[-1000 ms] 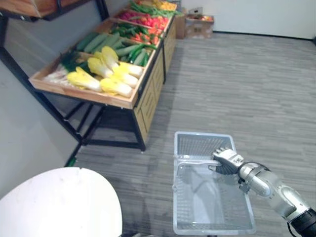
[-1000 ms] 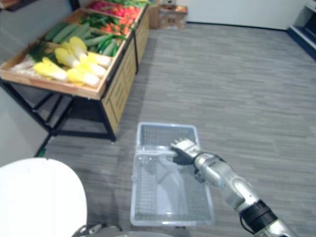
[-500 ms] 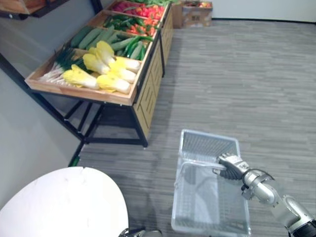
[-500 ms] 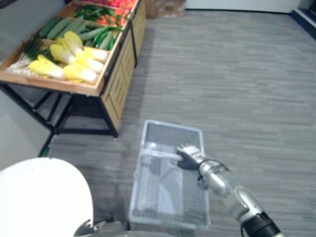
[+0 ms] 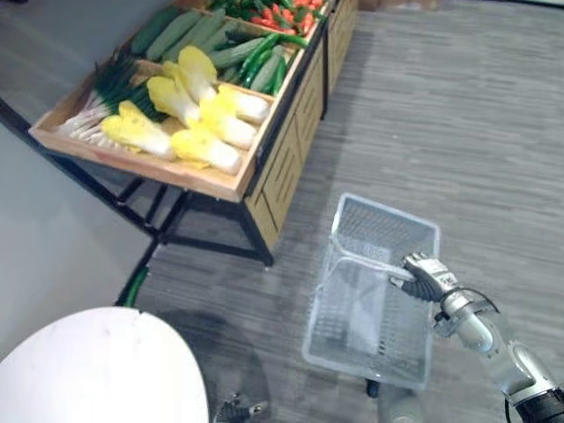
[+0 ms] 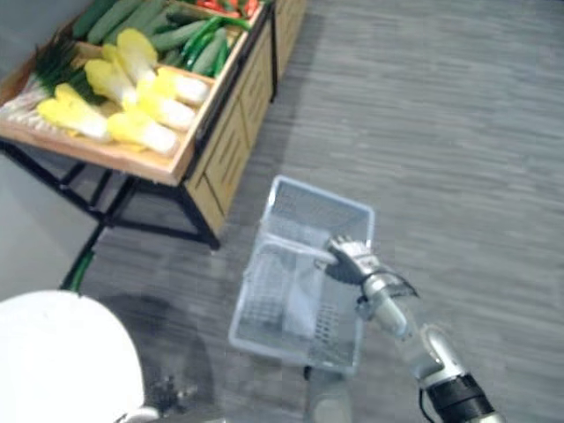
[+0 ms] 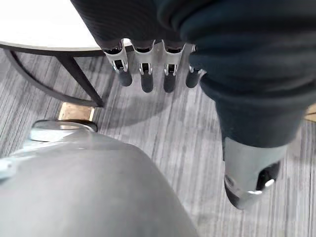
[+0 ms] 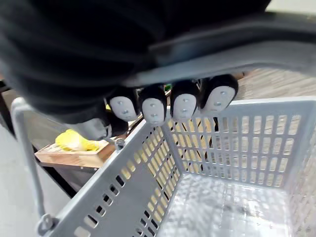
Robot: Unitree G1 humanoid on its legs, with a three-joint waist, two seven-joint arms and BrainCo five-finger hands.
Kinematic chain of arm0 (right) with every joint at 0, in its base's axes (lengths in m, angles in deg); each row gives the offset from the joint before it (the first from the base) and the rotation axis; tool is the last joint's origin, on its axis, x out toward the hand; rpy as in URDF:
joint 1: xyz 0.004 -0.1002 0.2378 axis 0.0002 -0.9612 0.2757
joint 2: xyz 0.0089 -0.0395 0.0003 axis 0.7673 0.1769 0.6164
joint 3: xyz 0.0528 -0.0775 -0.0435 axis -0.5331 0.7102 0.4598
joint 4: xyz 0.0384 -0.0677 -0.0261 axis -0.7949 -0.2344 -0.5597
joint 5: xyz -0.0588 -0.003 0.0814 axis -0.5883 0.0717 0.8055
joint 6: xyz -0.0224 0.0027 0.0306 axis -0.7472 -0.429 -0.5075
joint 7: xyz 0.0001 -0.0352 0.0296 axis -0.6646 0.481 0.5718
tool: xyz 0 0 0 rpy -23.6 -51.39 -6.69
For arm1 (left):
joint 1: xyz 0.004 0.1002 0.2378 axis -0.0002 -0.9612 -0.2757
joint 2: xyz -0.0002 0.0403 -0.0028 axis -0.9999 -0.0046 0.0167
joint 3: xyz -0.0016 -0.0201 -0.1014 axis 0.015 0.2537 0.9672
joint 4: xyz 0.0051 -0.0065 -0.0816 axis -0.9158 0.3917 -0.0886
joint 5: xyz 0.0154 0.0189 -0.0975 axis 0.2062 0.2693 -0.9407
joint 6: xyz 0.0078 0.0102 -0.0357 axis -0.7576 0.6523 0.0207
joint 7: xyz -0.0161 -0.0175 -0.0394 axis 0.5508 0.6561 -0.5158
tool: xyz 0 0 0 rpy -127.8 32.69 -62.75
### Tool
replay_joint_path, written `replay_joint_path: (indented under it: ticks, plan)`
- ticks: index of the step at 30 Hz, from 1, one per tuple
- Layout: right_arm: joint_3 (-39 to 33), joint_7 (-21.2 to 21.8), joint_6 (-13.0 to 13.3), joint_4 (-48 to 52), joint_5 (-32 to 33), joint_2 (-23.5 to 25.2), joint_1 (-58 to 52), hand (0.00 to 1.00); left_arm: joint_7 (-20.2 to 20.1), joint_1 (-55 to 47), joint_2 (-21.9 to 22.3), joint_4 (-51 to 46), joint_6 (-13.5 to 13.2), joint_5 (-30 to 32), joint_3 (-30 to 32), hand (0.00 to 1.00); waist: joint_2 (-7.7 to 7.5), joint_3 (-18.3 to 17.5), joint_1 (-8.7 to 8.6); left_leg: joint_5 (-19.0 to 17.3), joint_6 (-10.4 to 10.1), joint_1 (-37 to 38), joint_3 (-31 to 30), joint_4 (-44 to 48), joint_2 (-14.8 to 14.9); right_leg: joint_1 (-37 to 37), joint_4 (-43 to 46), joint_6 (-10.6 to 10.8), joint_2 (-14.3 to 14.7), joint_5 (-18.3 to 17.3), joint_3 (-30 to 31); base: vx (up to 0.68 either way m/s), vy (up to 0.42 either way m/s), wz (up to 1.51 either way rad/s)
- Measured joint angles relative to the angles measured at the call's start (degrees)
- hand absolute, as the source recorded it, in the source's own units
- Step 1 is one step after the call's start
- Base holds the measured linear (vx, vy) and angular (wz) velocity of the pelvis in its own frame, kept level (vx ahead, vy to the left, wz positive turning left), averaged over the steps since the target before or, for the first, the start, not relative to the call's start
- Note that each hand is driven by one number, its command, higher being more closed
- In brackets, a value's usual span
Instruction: Pick vegetable in the basket
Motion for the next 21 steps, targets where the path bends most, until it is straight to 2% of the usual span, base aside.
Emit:
replay_joint_path:
  ticks: [1,2,3,4,5,6,7,8,10,11,12,13,14,15,16,17,18,19,20,21]
  plan:
    - [-1.14,0.01,-0.33,0.00,0.05,0.24,-1.22,1.00,0.03,-0.24,0.18,-0.21,0.42,-0.10,0.98,0.00,-0.08,0.06,-0.03,7.53,-1.81,-3.56,-0.53,8.36,0.53,3.49,-0.28,-0.72,0.41,-2.27,-1.65,0.64,-0.315,0.44]
    - [-1.64,0.01,-0.62,0.00,0.05,0.34,-1.87,1.00,0.08,-0.29,0.22,-0.37,0.55,-0.21,1.46,0.00,-0.21,0.14,0.07,12.75,-2.30,-5.23,-1.03,12.48,0.55,5.45,-0.69,-1.08,0.61,-3.05,-2.26,0.61,-0.280,0.33]
    - [-1.93,0.02,-1.18,-0.01,0.06,0.47,-2.55,1.00,0.31,-0.59,0.20,-0.72,0.61,-0.36,1.81,0.00,-1.07,0.66,0.44,18.87,-3.38,-7.44,-0.91,18.69,0.80,9.06,-1.96,-1.52,0.89,-4.04,-2.77,0.57,-0.239,0.19]
    - [-2.29,0.02,-1.55,-0.01,0.06,0.53,-3.06,1.00,0.45,-0.87,0.19,-1.10,0.59,-0.83,1.85,0.00,-1.15,0.72,0.62,17.57,-2.95,-10.38,0.52,26.21,1.44,12.46,-3.55,-1.74,1.24,-4.27,-3.32,0.65,-0.242,0.13]
    - [-2.97,-0.01,-1.62,0.00,0.06,0.64,-3.88,1.00,0.48,-1.18,0.05,-2.39,0.44,-1.11,1.88,0.00,-1.38,0.86,1.25,13.42,-1.10,-13.41,3.68,33.35,1.65,16.84,-5.75,-1.74,1.63,-4.28,-3.42,0.60,-0.180,0.01]
    - [-3.15,-0.03,-1.66,0.01,0.08,0.63,-4.26,1.00,0.53,-1.50,0.05,-3.33,0.33,-1.16,1.88,0.00,-1.70,1.01,1.89,9.26,1.15,-15.59,6.86,36.45,0.98,21.38,-8.60,-2.28,1.73,-4.64,-3.30,0.47,-0.106,0.00]
    - [-3.27,-0.05,-1.66,0.12,0.09,0.63,-4.24,1.00,0.58,-1.49,-0.01,-3.48,0.28,-1.17,1.89,0.00,-1.83,1.07,1.91,7.40,1.97,-17.02,7.76,36.79,0.17,23.35,-10.07,-2.56,1.71,-5.01,-3.30,0.42,-0.049,-0.01]
    - [-3.62,-0.19,-1.66,0.42,0.15,0.58,-4.05,1.00,0.65,-1.46,-0.04,-4.04,0.28,-1.20,1.90,0.00,-1.95,1.15,2.09,4.38,2.93,-20.24,9.51,35.70,-1.54,26.38,-12.25,-1.70,1.54,-5.87,-3.29,0.32,-0.005,-0.04]
    - [-3.72,-0.36,-1.61,0.43,0.16,0.66,-4.07,1.00,0.77,-1.35,0.15,-4.39,0.33,-1.19,1.85,0.00,-1.91,1.16,3.38,1.85,3.53,-24.16,12.98,28.91,-3.57,28.76,-13.45,-0.12,1.11,-6.86,-3.17,0.37,0.069,-0.19]
    - [-3.71,-0.41,-1.53,0.53,0.16,0.67,-4.25,1.00,0.86,-1.35,0.04,-4.33,0.41,-1.16,1.81,0.00,-2.12,1.28,3.52,1.48,4.26,-25.50,15.81,20.36,-5.39,30.32,-13.44,1.29,0.14,-8.35,-3.13,0.48,0.156,-0.13]
    - [-3.92,-0.70,-1.53,1.22,0.16,0.12,-4.80,1.00,1.03,-1.61,0.25,-4.04,0.47,-1.01,1.54,0.00,-1.63,0.98,3.47,3.73,4.56,-24.83,18.41,7.02,-7.22,31.99,-13.56,2.96,-0.12,-11.19,-2.95,0.43,0.153,-0.03]
    - [-3.95,-0.77,-1.53,1.68,0.14,-0.64,-5.10,1.00,1.06,-2.14,0.65,-3.54,0.47,-0.96,1.21,0.00,-0.34,0.36,3.42,7.08,4.19,-23.90,19.23,-1.22,-7.71,32.69,-13.95,3.77,1.07,-12.81,-2.64,0.47,0.175,-0.03]
    - [-4.04,-0.95,-1.58,1.74,0.09,-0.85,-5.31,1.00,1.07,-2.27,1.23,-2.27,0.48,-0.66,1.04,0.00,1.58,-0.12,3.34,11.36,10.33,-22.67,19.66,-7.00,-7.59,34.40,-14.55,4.98,2.25,-14.45,-1.51,0.47,0.165,0.07]
    - [-2.88,-0.90,-2.03,1.40,0.00,0.97,-5.67,1.00,1.35,-1.77,0.56,-1.21,0.76,-0.42,1.63,0.00,-1.40,-0.29,3.60,10.57,7.86,-21.02,21.99,-9.54,-9.54,34.67,-15.52,4.13,0.94,-14.89,1.69,0.52,0.166,-0.04]
    - [-2.25,-0.91,-1.93,2.26,0.00,0.99,-4.98,1.00,1.28,-1.74,-0.04,-1.64,0.83,-0.04,1.69,0.00,-2.72,-0.17,4.93,8.66,8.43,-21.50,23.76,-7.90,-9.86,34.27,-17.03,4.41,2.16,-13.65,5.04,0.38,0.090,-0.12]
    - [-1.90,-0.90,-1.92,2.25,0.00,0.79,-4.18,1.00,1.30,-1.87,0.22,-1.58,0.94,-0.01,1.90,0.00,-2.87,-0.19,5.42,7.77,9.21,-21.88,24.58,-5.97,-9.49,34.57,-17.76,3.77,2.34,-13.00,4.47,0.34,0.042,-0.38]
    - [-1.29,-0.90,-1.93,2.20,0.00,0.38,-3.14,1.00,1.49,-2.12,0.39,-1.52,1.07,-0.04,2.25,0.00,-2.49,-0.16,5.91,6.65,10.04,-22.13,26.75,-3.81,-8.30,35.31,-18.58,4.32,2.25,-11.28,4.57,0.31,0.060,-0.41]
    - [1.28,-0.91,-1.97,2.08,0.02,0.37,-1.22,1.00,1.63,-2.29,0.98,-1.54,1.48,-0.02,4.32,0.00,-2.09,-0.24,6.18,4.97,12.22,-21.12,34.16,-0.13,-5.14,36.13,-16.74,4.09,2.74,-8.76,4.88,0.29,0.092,-0.32]
    - [2.72,-0.91,-1.95,2.11,0.02,0.43,-0.67,1.00,1.62,-2.41,0.88,-1.52,1.70,-0.02,4.71,0.00,-2.14,-0.23,6.43,3.70,12.33,-19.83,35.70,-0.52,-5.26,35.65,-13.37,4.18,2.80,-8.73,4.92,0.26,0.168,-0.21]
    - [4.90,-0.86,-1.84,2.07,0.00,0.84,0.06,1.00,1.58,-3.43,0.87,-1.91,1.69,-0.01,4.71,0.00,-1.99,-0.98,6.53,0.69,11.48,-15.75,35.27,-5.49,-5.86,31.16,-0.72,6.89,2.72,-9.71,5.54,0.27,0.145,0.11]
